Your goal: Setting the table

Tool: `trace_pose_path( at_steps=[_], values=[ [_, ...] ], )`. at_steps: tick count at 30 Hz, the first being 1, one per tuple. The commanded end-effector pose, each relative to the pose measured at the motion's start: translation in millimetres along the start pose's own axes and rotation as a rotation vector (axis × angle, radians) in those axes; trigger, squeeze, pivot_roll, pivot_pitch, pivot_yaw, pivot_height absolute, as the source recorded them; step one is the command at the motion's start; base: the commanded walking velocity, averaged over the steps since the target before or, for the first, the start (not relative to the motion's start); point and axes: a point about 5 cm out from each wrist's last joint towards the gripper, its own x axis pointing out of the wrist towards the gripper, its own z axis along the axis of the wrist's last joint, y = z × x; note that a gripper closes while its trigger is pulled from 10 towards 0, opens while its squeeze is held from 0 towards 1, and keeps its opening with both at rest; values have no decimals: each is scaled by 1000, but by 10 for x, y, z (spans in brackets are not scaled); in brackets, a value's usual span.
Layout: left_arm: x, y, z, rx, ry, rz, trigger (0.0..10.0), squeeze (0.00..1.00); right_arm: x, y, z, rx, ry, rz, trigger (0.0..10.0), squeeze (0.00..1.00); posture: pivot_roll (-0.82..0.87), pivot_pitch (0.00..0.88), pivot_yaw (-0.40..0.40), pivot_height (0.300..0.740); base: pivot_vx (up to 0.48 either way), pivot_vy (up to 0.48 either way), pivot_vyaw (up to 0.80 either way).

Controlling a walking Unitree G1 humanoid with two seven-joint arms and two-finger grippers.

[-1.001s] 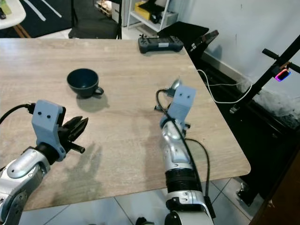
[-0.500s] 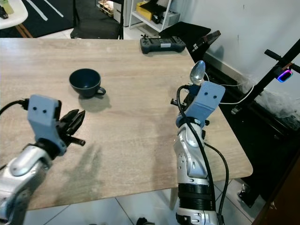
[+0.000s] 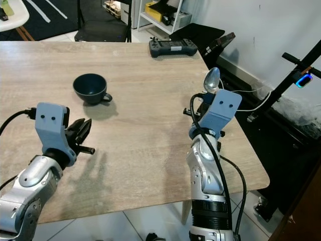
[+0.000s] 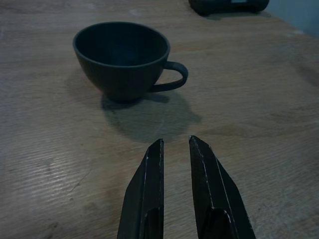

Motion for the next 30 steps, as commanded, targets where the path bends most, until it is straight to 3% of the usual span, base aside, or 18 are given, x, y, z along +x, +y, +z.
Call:
trace_pose_path(
  at_steps=[1, 16, 30],
  values=[
    [6, -1, -38, -3, 15, 11, 10000, 0, -17, -60, -21, 0, 13, -17, 10000, 0, 101, 123, 10, 740, 0, 0, 0],
    [16, -7, -33, -9, 9, 10, 10000, 0, -24, -86, -52, -4, 28, -27, 10000, 0, 98, 122, 14, 740, 0, 0, 0],
    [25, -5, -28, -6, 8, 10, 10000, 0, -19, -99, -77, -8, 37, -34, 10000, 0, 100, 120, 15, 740, -294, 0, 0]
  ],
)
